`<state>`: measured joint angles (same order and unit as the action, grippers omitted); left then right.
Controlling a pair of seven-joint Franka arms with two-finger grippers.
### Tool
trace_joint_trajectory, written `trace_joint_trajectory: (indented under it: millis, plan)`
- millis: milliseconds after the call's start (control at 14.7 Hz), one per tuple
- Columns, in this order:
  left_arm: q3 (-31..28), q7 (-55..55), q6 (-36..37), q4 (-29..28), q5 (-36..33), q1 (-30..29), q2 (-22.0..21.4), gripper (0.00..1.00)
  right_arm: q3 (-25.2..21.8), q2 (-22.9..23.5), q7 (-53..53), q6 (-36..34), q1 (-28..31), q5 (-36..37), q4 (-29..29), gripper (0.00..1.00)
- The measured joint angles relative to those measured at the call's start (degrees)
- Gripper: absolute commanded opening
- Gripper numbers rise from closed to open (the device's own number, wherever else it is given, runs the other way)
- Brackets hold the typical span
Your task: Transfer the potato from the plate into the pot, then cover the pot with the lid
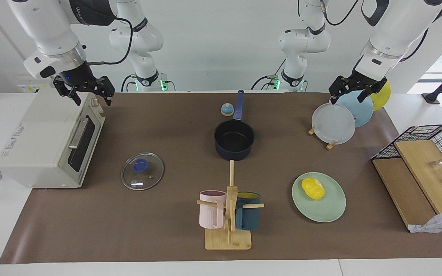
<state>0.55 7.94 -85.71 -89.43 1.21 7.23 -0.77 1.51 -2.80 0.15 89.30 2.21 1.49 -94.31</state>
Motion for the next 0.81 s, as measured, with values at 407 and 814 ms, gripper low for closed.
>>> trace_joint_trajectory:
  millis: [407,814]
  plan:
    - [0.0,0.0,0.0,0.0,0.0,0.0,0.0,1.0,0.0,0.0,0.0,0.0,0.0,0.0,0.0,1.0]
    - [0.0,0.5,-1.5,0.0,0.0,0.0,0.0,1.0,1.0,0.1,-3.0,4.9,-3.0,-2.4,-2.1,1.0]
